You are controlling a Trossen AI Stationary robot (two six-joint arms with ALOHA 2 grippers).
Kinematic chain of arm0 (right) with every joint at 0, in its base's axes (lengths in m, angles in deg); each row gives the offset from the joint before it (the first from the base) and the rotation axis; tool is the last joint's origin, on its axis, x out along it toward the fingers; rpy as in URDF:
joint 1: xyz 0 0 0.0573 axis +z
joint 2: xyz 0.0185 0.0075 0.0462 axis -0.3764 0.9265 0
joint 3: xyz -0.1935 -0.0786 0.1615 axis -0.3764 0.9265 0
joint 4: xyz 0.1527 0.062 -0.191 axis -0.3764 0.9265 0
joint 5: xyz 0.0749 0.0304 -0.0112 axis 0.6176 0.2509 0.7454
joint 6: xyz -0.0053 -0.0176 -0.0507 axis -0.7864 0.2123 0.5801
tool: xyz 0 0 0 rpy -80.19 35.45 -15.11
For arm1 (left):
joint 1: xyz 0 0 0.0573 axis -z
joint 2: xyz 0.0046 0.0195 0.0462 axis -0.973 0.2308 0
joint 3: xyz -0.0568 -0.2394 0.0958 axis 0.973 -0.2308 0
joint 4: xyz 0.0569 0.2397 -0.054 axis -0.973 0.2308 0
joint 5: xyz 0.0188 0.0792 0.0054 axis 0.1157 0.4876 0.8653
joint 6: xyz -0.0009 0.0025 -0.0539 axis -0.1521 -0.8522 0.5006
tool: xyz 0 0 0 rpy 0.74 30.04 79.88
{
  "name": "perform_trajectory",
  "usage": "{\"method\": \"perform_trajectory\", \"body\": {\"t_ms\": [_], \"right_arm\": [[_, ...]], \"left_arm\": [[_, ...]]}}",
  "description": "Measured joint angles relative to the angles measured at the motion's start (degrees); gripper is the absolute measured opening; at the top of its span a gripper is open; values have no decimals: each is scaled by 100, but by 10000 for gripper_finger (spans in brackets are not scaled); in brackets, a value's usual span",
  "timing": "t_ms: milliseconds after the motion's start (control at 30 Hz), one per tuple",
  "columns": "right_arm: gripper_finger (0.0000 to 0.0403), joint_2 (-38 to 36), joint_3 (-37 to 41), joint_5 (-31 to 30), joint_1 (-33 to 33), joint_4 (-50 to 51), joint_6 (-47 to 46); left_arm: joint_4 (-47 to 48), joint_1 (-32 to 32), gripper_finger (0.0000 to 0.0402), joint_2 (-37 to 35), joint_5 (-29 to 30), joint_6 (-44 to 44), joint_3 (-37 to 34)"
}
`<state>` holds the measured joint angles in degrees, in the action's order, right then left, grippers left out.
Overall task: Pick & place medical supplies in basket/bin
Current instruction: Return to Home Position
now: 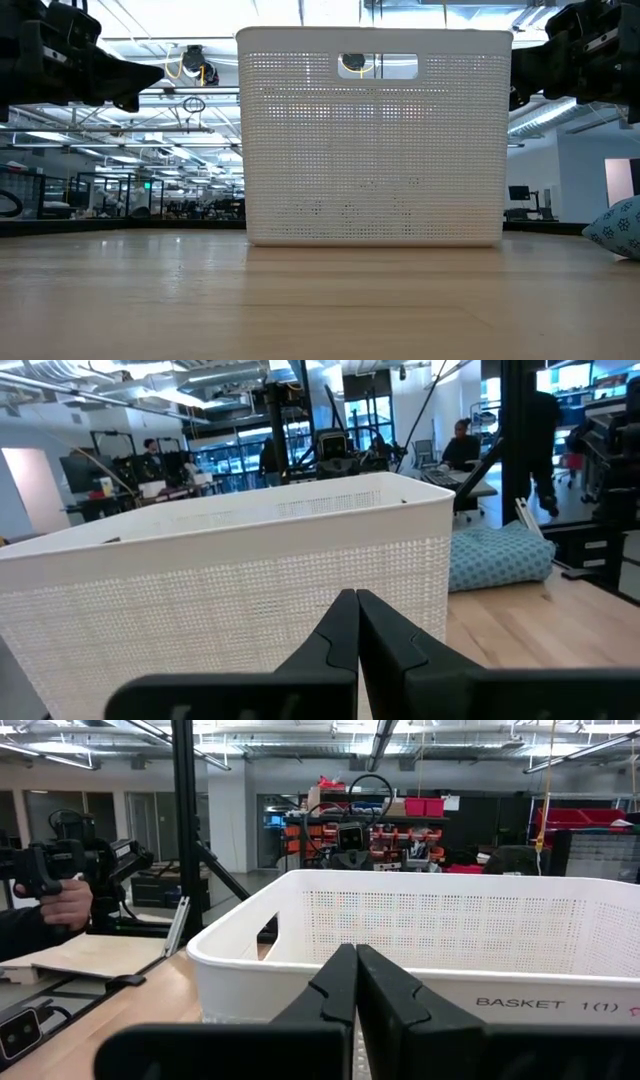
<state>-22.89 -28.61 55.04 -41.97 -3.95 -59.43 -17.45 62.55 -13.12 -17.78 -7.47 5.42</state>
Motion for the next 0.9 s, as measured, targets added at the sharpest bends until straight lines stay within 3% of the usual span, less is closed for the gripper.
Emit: {"method": "perform_trajectory", "body": {"t_ms": [300, 900], "right_arm": [[0, 2, 0, 3, 2, -100, 134], [0, 2, 2, 319, 258, -114, -239]], "left_arm": [[49, 0, 13, 0, -9, 128, 1], [37, 0, 2, 0, -45, 128, 2]]}}
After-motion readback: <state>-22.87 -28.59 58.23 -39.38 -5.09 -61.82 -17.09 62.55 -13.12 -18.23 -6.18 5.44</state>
